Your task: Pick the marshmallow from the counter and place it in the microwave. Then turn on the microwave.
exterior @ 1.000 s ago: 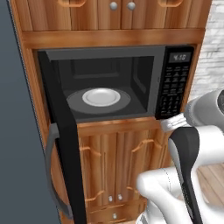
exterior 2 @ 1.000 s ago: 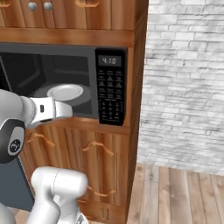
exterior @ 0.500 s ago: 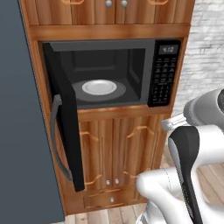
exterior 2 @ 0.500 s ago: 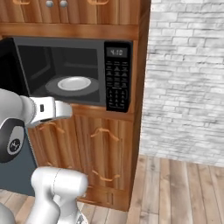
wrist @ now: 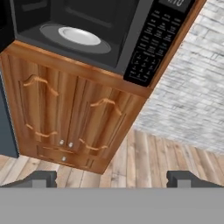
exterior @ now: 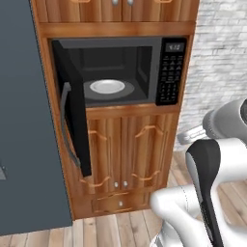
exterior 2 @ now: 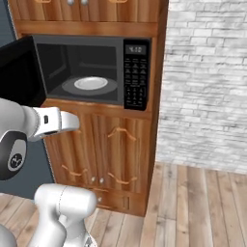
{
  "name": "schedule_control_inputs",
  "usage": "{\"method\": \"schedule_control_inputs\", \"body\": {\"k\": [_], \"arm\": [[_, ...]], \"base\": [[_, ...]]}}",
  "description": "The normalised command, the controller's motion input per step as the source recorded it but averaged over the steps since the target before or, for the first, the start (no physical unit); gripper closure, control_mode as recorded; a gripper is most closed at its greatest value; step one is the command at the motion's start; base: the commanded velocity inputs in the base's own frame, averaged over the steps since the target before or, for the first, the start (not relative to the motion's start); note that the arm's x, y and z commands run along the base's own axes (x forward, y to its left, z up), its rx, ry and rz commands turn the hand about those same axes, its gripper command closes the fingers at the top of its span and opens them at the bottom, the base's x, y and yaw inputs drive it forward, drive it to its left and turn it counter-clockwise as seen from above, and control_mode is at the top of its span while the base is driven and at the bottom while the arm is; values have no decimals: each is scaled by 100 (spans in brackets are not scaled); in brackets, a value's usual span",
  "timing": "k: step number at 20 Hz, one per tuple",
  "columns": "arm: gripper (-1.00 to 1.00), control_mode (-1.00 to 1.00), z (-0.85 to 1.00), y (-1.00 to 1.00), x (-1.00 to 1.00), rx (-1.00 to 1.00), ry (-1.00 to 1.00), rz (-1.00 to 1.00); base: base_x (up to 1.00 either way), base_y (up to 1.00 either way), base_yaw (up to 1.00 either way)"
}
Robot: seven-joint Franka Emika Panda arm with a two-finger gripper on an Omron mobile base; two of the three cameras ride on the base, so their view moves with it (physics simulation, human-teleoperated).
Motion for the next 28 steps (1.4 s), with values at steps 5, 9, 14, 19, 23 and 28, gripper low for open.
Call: {"method": "schedule_control_inputs", "body": {"k": [5,9,14,19,23,28], "arm": [[-100,100,0,0,0,0,0,0],[-100,100,0,0,0,0,0,0],[-100,100,0,0,0,0,0,0],[-100,100,0,0,0,0,0,0],[-100,100,0,0,0,0,0,0],[-100,100,0,0,0,0,0,0]], "base": [[-30,33,0],[-19,46,-1],[-15,53,-3],[-22,52,-3],[-32,45,-3],[-37,37,-4]]}}
